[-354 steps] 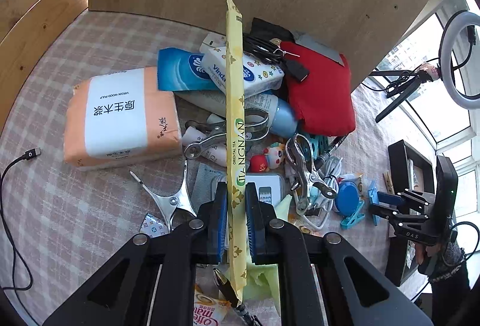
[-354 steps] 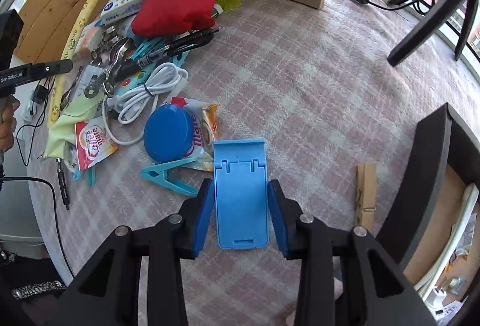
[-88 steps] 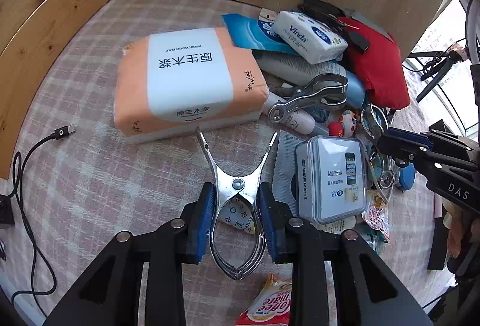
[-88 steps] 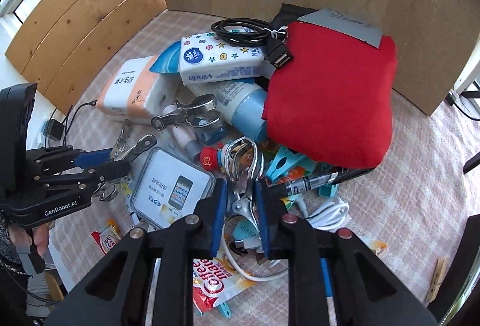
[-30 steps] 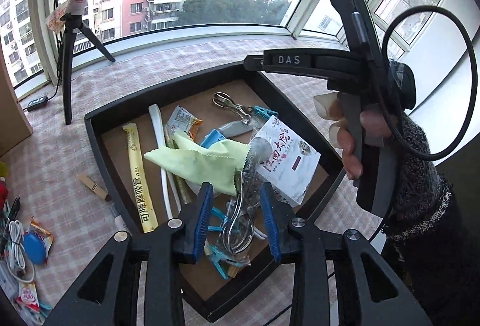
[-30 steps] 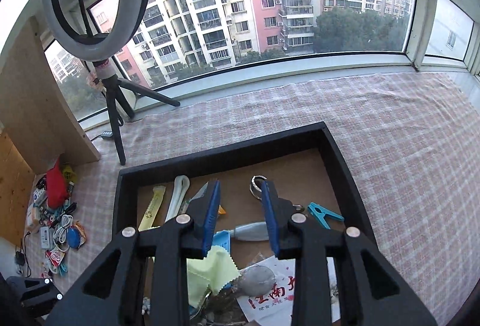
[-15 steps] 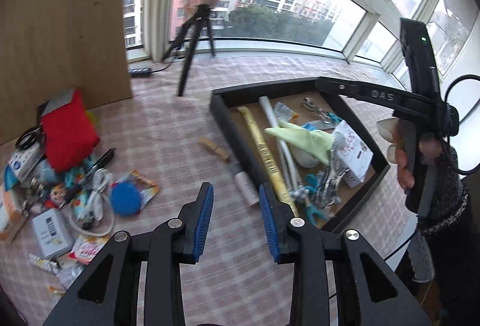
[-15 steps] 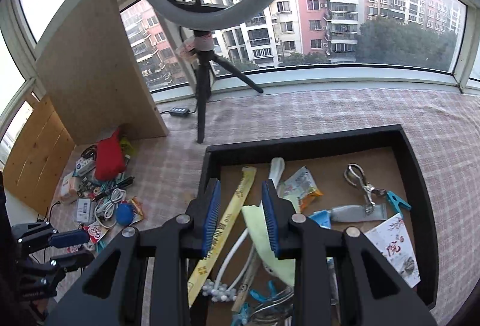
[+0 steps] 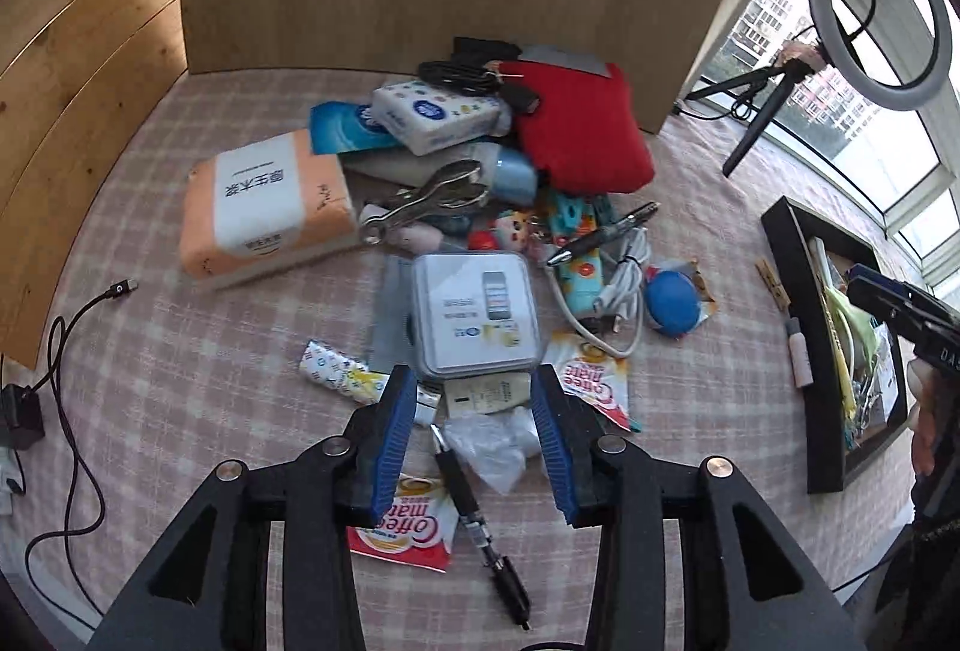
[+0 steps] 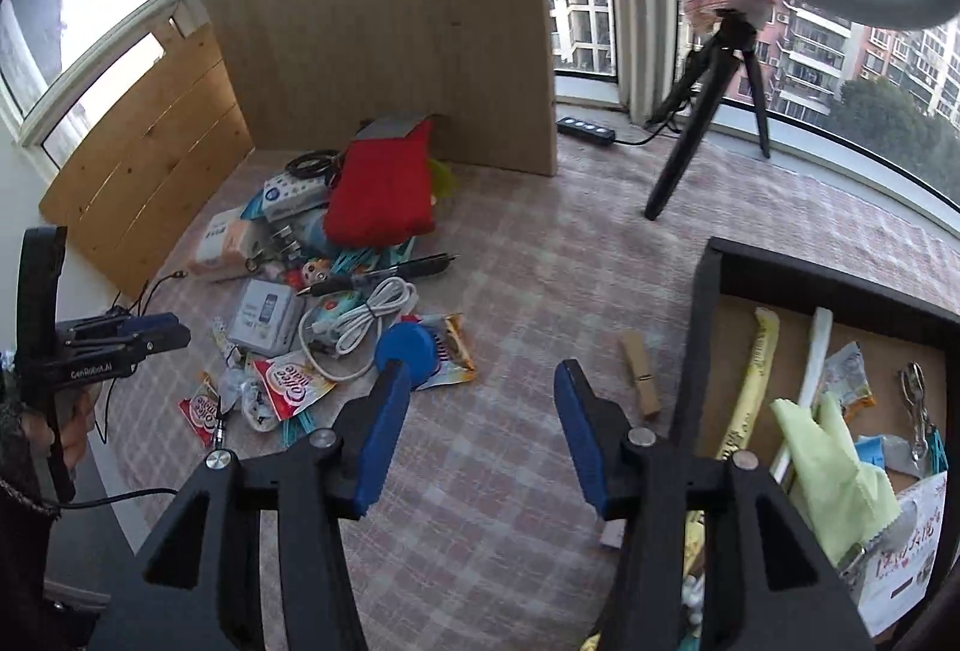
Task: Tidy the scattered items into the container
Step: 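Grasp the silver tin with the left gripper while the right grasps the blue lid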
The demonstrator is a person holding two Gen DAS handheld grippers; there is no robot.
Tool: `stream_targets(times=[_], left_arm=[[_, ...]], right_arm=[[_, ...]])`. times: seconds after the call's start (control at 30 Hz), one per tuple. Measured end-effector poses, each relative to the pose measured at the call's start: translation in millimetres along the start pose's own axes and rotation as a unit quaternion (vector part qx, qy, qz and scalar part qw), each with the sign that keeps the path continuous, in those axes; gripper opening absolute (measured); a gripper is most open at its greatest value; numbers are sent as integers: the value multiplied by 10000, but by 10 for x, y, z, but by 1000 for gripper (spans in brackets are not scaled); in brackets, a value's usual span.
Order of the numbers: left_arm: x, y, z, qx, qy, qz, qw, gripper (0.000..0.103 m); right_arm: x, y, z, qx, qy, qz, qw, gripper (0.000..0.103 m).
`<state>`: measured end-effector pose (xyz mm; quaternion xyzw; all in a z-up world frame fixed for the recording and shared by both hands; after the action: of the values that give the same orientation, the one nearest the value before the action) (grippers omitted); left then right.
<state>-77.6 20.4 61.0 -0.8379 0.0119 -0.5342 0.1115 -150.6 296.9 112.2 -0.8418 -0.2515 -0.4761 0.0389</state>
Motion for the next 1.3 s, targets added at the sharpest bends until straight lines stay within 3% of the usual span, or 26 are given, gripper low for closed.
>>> stream_targets(times=[0.23, 0.47, 0.9, 1.07, 1.2, 1.3], left_arm=[[-261, 74, -42, 30, 197, 33, 9998, 47], [-457, -8, -117, 3, 350, 92, 9993, 50], [-646, -257, -227, -414, 490, -56, 9979, 60], [-689, -298, -257, -621, 435, -328, 9966, 64], [-596, -117, -278, -384, 324, -449, 9977, 64], [-603, 71, -266, -114, 473, -440, 9978, 64]], right_arm=[[-638, 486, 45, 798, 649, -324, 9942, 50], [-1063, 448, 78, 541, 979, -224, 9935, 50], [-1202, 446, 3, 541, 946, -174, 9939, 58], [-1283, 512, 12, 747, 1005, -41, 9921, 58], [-1333, 533, -1, 792, 1034, 1, 9915, 58], [-1356, 523, -15, 767, 1042, -8, 9916, 58]])
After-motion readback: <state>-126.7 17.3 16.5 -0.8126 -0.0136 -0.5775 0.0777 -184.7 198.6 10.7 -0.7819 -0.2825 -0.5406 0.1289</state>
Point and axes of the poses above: each gripper's, at about its wrist camera, not at the fingertips, and x roughly against the way its jaws point, y to its left, z to its underside, the point moved 3 cm from there along -x, roughly the way its jaws point, and after that the axes turned 2 degrees about x, right-handed, at the moved point
